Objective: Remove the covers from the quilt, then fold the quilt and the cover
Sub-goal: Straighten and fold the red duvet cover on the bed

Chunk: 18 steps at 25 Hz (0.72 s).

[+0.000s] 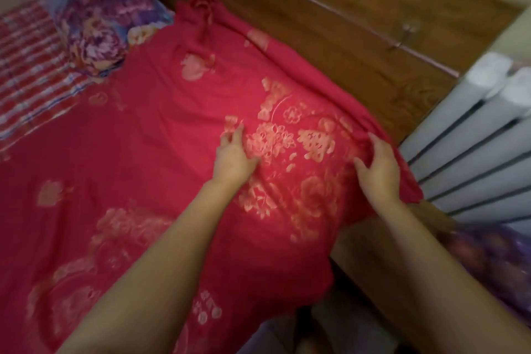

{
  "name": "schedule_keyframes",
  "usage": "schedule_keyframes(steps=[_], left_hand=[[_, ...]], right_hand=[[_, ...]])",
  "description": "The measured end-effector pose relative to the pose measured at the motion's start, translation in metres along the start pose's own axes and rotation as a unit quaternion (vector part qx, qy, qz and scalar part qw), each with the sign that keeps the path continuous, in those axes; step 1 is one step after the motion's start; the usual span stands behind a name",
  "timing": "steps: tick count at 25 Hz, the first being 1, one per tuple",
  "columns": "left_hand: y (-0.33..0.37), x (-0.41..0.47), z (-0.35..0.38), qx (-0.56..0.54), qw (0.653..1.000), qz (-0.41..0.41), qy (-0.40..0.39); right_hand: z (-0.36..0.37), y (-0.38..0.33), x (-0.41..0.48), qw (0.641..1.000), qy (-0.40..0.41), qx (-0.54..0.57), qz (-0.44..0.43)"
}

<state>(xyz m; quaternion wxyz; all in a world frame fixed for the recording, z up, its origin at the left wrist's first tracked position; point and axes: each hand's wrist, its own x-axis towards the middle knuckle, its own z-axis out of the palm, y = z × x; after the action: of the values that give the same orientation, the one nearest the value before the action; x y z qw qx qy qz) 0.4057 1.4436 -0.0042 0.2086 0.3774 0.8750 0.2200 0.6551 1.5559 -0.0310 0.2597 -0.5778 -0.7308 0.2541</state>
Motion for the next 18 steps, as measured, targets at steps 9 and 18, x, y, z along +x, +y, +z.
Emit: schedule_keyframes(steps=[9,18], left_hand=[[0.002,0.071,0.005,0.092,0.922,-0.066,-0.371],[-0.016,0.107,-0.018,-0.071,0.921,-0.101,-0.37]], right_hand=[[0.061,-0.077,0.156,0.967,-0.226,-0.118,0.02],[0.114,-0.158,0.203,0.944,-0.225,-0.095,-0.224]])
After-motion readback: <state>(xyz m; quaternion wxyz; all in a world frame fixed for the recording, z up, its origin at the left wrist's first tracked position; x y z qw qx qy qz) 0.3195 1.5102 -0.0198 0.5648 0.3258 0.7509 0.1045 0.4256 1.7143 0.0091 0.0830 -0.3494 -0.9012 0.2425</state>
